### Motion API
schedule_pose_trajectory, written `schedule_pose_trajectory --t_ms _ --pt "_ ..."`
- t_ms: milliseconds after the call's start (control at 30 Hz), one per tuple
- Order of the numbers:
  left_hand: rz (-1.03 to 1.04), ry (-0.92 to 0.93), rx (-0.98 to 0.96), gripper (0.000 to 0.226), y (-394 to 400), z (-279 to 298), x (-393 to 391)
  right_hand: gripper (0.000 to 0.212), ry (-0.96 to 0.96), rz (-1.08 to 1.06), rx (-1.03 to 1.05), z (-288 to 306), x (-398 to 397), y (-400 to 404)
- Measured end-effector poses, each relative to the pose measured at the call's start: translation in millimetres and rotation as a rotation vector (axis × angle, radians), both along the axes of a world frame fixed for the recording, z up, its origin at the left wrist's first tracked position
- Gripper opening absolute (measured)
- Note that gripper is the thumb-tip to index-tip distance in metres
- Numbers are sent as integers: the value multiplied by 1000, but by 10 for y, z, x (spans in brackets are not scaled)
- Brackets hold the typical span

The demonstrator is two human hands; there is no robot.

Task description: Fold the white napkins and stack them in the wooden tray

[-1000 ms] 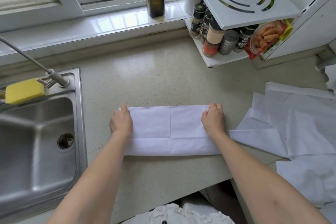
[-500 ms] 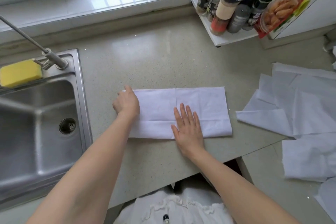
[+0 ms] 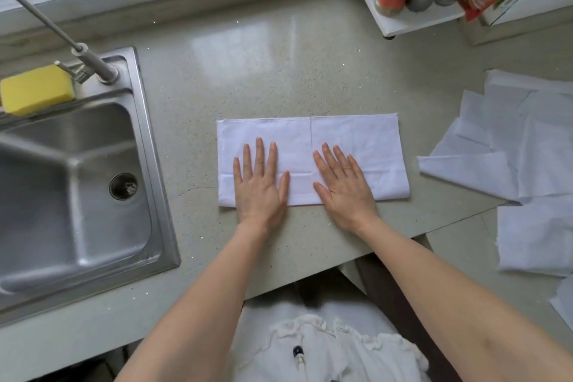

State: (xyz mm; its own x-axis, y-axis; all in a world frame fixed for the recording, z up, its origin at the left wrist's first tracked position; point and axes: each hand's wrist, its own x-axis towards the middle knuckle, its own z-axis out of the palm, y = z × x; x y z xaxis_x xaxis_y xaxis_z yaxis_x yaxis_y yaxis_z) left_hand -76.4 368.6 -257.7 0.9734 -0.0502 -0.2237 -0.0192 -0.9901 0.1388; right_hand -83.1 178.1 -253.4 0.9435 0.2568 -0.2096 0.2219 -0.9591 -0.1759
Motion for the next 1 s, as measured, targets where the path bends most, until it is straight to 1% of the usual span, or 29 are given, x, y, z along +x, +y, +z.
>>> schedule_pose_trajectory --t_ms 133,233,333,367,433,467,533,567,633,700,767,833,867,900,933,1000 --pt "65 24 13 69 69 31 10 65 8 -121 -41 24 13 -377" --pt "80 61 22 72 44 81 11 69 27 -313 -39 59 16 -665" --pt "82 133 -18 73 24 165 33 68 85 -462 93 156 89 -799" --pt "78 163 -42 75 26 216 61 68 64 -500 167 205 121 -794" --pt "64 224 -74 81 51 350 147 64 -44 -590 285 326 174 -746" --pt "43 242 -75 86 70 420 196 60 -79 -633 311 376 201 -721" --pt "-69 239 -48 96 98 545 291 51 -69 -704 304 428 250 -679" --pt "-151 238 -30 100 97 590 331 47 -51 -743 304 429 277 -664" --pt "-284 268 -22 105 53 635 393 40 -5 -857 375 450 335 -630" --pt "-324 342 -21 109 -7 639 454 28 76 -954 428 456 379 -592" --pt "-320 406 6 115 -46 633 506 4 153 -968 367 472 416 -579" --pt "-313 447 26 121 -67 625 538 22 193 -965 329 479 448 -586" --pt "-308 459 30 123 -74 622 548 28 205 -962 338 493 462 -610" --pt "-304 466 37 126 -83 622 558 29 214 -950 365 500 465 -637" --pt "-305 472 50 129 -93 625 563 26 222 -945 426 507 461 -667" --pt "-317 484 89 133 -113 631 578 11 241 -962 596 505 424 -740"
